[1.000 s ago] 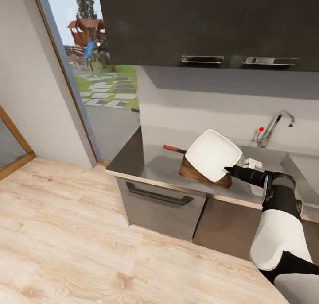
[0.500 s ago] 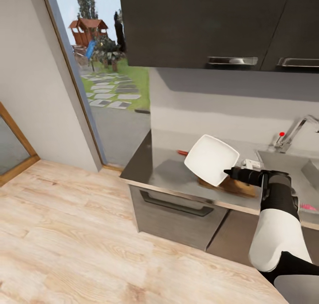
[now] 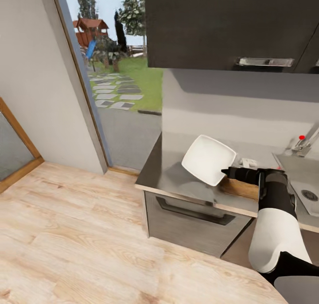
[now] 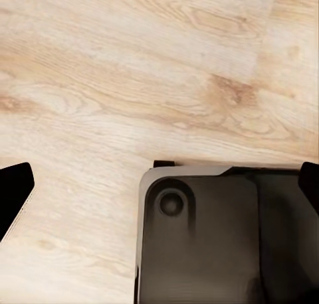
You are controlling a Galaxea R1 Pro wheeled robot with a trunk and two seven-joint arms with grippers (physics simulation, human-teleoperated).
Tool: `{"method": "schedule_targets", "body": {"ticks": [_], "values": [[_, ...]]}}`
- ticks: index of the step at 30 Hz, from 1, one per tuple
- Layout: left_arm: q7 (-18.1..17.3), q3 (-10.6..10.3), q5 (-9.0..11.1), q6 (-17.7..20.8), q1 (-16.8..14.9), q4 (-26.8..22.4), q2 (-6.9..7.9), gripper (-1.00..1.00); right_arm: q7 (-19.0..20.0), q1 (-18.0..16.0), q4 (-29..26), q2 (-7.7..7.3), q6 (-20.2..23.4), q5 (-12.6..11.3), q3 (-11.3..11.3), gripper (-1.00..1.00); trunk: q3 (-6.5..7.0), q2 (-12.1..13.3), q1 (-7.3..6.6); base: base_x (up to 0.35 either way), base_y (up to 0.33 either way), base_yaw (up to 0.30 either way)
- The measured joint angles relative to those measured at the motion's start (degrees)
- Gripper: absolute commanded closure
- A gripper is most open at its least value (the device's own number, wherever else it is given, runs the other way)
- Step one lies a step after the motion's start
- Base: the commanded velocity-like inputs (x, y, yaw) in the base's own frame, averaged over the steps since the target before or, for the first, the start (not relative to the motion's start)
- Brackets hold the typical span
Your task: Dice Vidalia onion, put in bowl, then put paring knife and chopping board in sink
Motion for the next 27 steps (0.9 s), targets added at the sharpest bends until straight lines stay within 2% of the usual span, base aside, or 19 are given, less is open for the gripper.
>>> {"method": "schedule_targets", "body": {"ticks": [6,12,14,18,21,23,25,27], "values": [[0.0,0.0,0.0,0.0,0.0,0.3,0.00,-1.00,0.0,0.0,0.0,0.20,0.0,2.1,0.4,1.00,0.00,0.0,0.00,0.001,0.283,0.000],[0.0,-0.1,-0.1,0.0,0.0,1.0,0.01,-1.00,0.0,0.0,0.1,0.85,0.0,4.0,0.6,1.00,0.00,0.0,0.00,0.000,0.069,0.000],[0.0,-0.1,-0.1,0.0,0.0,1.2,-0.04,-1.00,0.0,0.0,0.1,1.05,0.1,5.0,1.7,1.00,0.00,0.0,0.00,0.000,0.007,0.000],[0.0,-0.1,-0.1,0.0,0.0,2.2,-0.13,-1.00,0.0,0.0,0.4,1.09,0.2,5.4,4.6,1.00,0.00,0.0,0.00,0.000,0.002,0.000],[0.0,0.0,-0.1,0.0,0.0,3.2,-0.22,-1.00,0.0,0.0,0.4,1.13,0.9,5.3,7.9,1.00,0.00,0.0,0.00,0.000,0.000,0.000],[0.0,0.0,-0.2,0.0,0.0,3.6,-0.26,-1.00,-0.1,0.0,0.5,1.14,3.3,5.1,13.6,1.00,0.00,0.0,0.00,0.000,0.000,0.000],[0.0,0.0,-0.2,0.0,0.0,3.8,-0.29,-1.00,-0.1,-0.1,0.5,1.13,4.8,5.4,16.3,1.00,0.00,0.0,0.00,0.000,0.000,0.000],[0.0,0.0,-0.2,0.1,0.0,4.4,-0.35,-1.00,-0.1,-0.2,0.5,1.18,8.8,5.2,19.9,1.00,0.00,0.0,0.00,0.000,0.000,0.000]]}}
